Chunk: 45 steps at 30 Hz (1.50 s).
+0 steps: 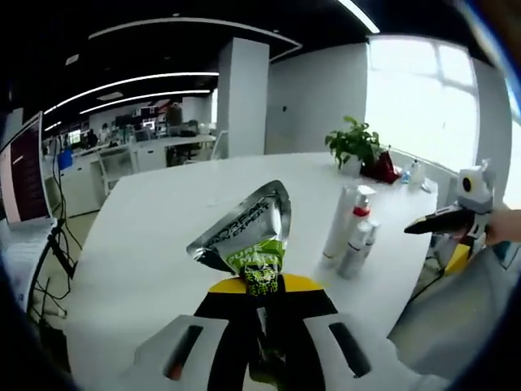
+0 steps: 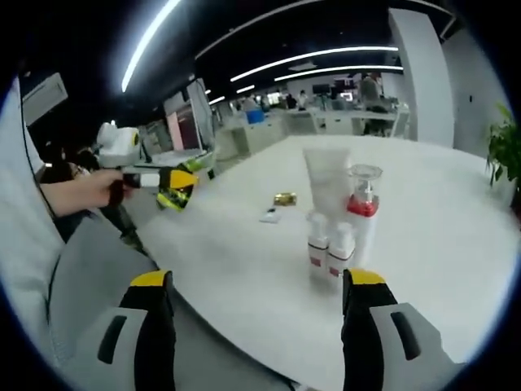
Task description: Arrange the skincare products in the storage area until every visible bottle or jar stands upright without overlapping.
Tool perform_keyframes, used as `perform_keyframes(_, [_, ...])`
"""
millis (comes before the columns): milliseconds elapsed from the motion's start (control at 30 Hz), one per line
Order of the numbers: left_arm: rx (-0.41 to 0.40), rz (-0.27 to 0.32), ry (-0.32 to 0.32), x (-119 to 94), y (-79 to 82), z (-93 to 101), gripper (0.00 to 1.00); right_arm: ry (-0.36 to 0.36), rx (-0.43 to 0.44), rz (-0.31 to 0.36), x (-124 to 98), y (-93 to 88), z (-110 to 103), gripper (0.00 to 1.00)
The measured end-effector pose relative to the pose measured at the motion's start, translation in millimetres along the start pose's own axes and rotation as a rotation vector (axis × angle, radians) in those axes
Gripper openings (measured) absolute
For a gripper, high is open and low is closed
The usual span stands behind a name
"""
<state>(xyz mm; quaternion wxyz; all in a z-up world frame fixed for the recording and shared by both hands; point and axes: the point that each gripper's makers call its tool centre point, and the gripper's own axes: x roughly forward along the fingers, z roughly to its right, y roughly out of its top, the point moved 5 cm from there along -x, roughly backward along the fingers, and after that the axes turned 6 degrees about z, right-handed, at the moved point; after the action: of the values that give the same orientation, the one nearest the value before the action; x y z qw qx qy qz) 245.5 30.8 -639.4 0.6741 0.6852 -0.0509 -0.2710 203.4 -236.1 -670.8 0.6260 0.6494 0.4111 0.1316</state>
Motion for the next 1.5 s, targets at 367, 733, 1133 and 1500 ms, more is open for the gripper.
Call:
perform_keyframes(367, [0.005,0.024,-0.109,-18,7.5,37.8,0.07,0.105,-0.019,0.059,12,22.5,-23,0.8])
perform_keyframes(733, [-0.017,0.039,-0.313,-26,5.5,94.2,0.07,0.307,0.135,0.193,16,59.0,-56,0.61])
perform_keyframes(1133, [-0.043,0.079,-0.396,-26,17.8,124.0,0.07,0.416,0.221,0.255,20,79.7,-63,0.38])
perform_keyframes(1500, [-0.091,0.101,-0.346,-25,16.2,135.7,0.11,0.399,0.492,0.289,22,80.9,-48,0.1])
